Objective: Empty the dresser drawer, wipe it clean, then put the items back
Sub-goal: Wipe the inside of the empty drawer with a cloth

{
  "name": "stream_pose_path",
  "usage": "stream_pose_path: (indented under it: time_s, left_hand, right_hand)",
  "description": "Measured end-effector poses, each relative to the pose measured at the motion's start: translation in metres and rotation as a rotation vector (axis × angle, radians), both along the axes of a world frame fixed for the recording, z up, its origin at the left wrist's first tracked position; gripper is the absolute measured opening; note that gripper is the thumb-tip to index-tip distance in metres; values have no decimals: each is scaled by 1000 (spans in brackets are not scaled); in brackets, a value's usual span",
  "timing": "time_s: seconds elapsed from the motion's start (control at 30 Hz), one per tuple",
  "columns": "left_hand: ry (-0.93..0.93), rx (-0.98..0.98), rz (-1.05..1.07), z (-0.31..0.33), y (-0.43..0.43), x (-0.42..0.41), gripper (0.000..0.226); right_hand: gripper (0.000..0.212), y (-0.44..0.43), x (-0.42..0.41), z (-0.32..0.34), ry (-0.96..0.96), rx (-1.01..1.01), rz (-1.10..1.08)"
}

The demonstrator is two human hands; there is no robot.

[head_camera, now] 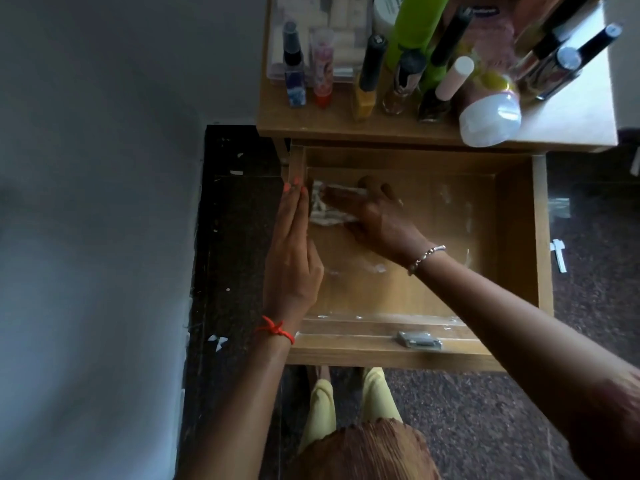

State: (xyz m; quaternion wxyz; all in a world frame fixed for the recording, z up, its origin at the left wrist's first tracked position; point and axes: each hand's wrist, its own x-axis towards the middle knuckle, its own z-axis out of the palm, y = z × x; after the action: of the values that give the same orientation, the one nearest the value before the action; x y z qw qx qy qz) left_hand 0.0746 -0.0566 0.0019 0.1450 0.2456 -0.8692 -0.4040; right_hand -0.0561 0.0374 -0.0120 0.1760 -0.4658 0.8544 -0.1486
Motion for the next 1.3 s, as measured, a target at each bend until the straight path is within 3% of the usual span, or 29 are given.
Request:
stream_pose_path:
  time_s: [0.2, 0.33, 0.53, 0.63, 0.77, 0.97, 1.3]
  left_hand:
    - [25, 34, -3, -1, -2, -1, 58]
    - [34, 31, 0, -4, -2, -1, 56]
    - [35, 12, -6, -6, -3, 0, 55]
    - [26, 0, -6, -6, -2, 1, 54]
    - [29, -7, 0, -7, -3, 1, 53]
    - [34, -22, -2, -7, -2, 0, 51]
    - [4, -67, 16, -3, -2, 0, 52]
  right_hand:
    - [43, 31, 23, -4, -6, 87, 502]
    - [43, 36, 33, 1, -46, 103, 661]
    - [56, 42, 39, -12, -19, 207, 624]
    - [50, 53, 37, -19, 11, 265, 609]
    - [55, 79, 19, -4, -9, 202, 563]
    - [52, 76, 5, 10, 123, 149, 627]
    - [62, 25, 44, -12, 32, 103, 605]
